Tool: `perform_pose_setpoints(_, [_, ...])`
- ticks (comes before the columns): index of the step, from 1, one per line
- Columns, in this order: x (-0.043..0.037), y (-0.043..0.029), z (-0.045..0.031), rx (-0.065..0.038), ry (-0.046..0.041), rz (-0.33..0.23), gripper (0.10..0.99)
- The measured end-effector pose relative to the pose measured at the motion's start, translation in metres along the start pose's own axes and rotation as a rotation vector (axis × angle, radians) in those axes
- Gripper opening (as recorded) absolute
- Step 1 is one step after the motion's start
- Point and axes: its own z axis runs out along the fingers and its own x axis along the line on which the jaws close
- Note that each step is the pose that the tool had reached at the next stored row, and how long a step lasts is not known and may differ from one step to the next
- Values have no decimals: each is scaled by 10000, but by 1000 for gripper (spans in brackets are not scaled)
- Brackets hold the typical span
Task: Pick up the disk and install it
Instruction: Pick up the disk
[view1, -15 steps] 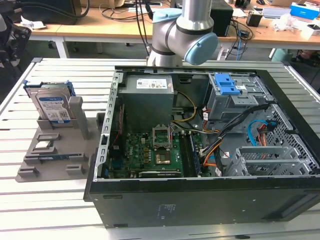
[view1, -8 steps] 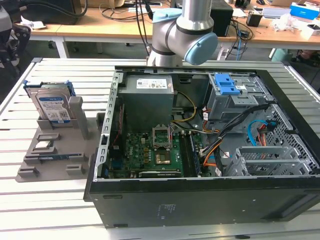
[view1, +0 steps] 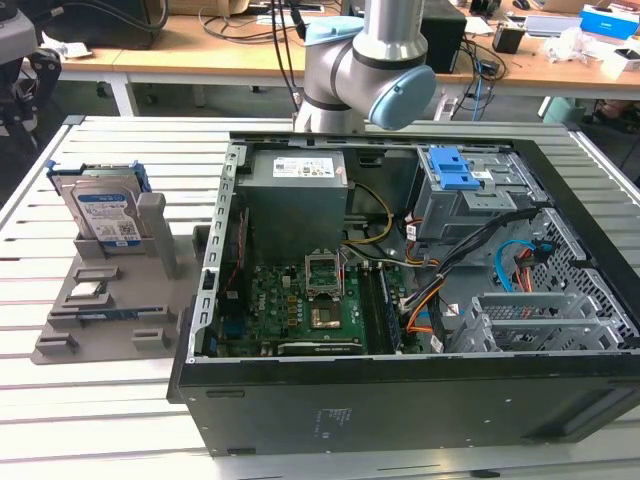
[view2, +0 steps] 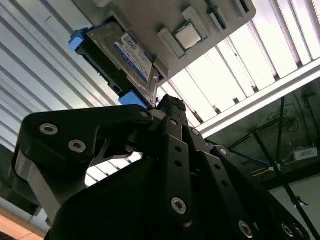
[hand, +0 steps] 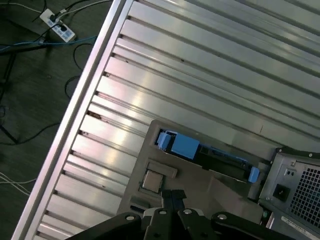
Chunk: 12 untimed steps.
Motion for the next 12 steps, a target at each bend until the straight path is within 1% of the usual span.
perform_pose_setpoints(5, [0,0,0,-10,21,-454,106])
perform_pose_setpoints(8, [0,0,0,-21,40,-879,106])
perform_pose_setpoints(12, [0,0,0,-29,58,-1279,106])
